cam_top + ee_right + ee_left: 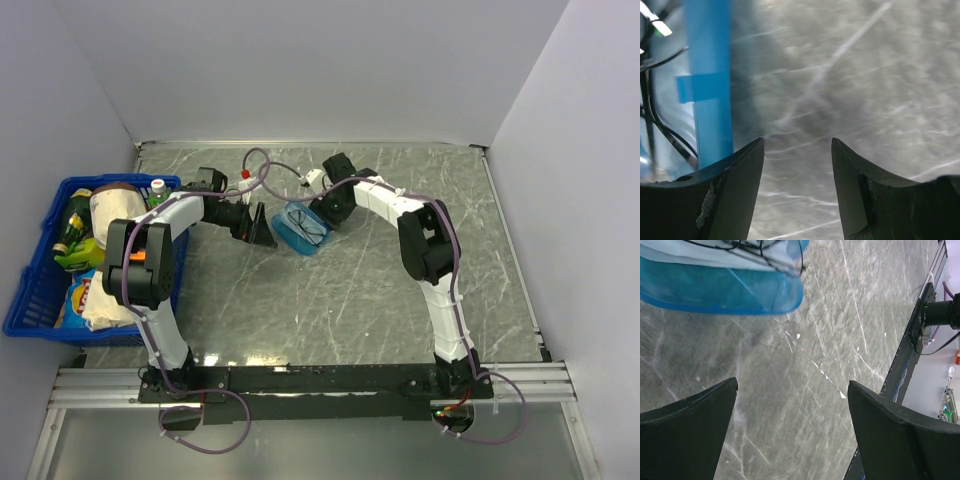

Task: Organize the sunglasses
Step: Rotate the case with sunglasses to the center of the board.

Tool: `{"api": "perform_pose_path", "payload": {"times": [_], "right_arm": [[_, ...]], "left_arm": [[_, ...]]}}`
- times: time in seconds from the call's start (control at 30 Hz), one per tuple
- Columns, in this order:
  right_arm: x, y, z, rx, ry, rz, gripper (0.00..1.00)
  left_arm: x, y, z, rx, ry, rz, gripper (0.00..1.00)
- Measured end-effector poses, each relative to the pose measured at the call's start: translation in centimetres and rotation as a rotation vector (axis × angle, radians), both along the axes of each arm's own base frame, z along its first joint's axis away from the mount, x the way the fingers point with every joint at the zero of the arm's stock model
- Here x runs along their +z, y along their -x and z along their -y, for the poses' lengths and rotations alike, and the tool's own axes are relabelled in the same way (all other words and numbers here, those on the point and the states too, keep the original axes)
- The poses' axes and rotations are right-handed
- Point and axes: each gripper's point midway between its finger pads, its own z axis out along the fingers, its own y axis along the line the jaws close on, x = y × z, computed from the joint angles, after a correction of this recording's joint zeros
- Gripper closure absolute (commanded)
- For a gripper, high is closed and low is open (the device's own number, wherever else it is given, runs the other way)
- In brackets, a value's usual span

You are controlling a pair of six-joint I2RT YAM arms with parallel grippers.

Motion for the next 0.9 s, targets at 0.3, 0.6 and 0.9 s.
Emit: {"api": "perform_pose_path", "payload": {"times": [0.3,0.6,0.9], "right_arm": [[-0.3,2.8,-1.4,0.005,-0.025,-0.051,0.37],[0.0,4.3,-1.7,-0.052,-0.106,-0.144,0.37],[3.8,3.7,1.3,-0.208,-0.317,-0.230,0.40]], "left_arm": [[0.0,0.0,0.0,0.000,0.000,0.000,0.04],[0.2,-0.3,0.0,0.008,-0.008,-0.002,0.03],[2.3,-3.4,2.1,0.007,-0.023,0.017,0.34]]}}
